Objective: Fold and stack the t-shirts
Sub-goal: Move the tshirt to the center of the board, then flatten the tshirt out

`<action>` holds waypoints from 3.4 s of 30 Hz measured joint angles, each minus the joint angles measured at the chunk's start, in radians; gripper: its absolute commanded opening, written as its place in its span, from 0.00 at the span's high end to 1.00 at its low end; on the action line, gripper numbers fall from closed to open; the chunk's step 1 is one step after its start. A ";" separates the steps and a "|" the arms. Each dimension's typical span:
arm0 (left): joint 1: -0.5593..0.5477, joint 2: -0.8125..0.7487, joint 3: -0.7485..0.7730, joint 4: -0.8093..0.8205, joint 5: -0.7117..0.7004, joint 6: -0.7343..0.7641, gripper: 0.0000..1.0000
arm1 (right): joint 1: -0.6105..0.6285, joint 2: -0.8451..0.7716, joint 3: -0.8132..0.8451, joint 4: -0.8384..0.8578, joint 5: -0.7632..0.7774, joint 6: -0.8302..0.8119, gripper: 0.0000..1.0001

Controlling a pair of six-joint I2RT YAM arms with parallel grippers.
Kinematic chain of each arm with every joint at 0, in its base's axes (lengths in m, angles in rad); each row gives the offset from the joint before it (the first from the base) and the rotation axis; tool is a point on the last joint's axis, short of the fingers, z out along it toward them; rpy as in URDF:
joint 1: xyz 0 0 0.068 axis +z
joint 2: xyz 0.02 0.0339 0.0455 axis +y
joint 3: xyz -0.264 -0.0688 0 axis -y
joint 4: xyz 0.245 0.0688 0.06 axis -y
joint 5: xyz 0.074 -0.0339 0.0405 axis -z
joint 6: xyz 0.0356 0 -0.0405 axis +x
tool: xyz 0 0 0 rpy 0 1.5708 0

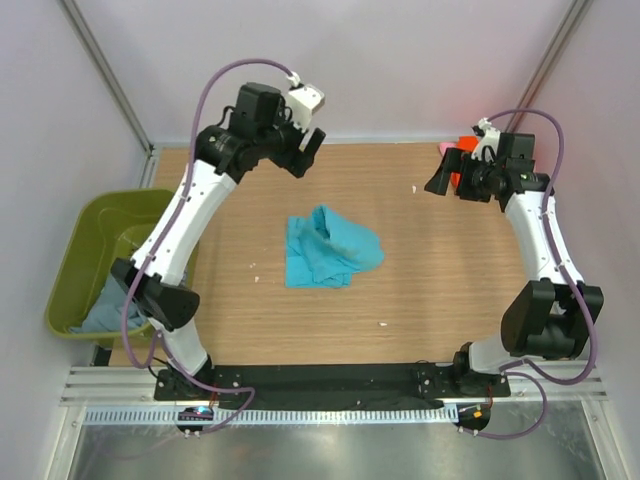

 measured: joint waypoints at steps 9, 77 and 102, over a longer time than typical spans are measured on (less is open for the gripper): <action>0.000 -0.041 -0.574 -0.022 0.005 -0.098 0.24 | 0.362 0.003 -0.021 -0.124 -0.032 -0.279 0.04; 0.452 -0.149 -0.833 0.032 0.208 -0.373 0.38 | 0.872 0.593 0.355 0.040 0.369 -0.518 0.54; 0.464 -0.198 -0.852 0.048 0.200 -0.377 0.37 | 0.880 0.686 0.400 0.020 0.322 -0.521 0.99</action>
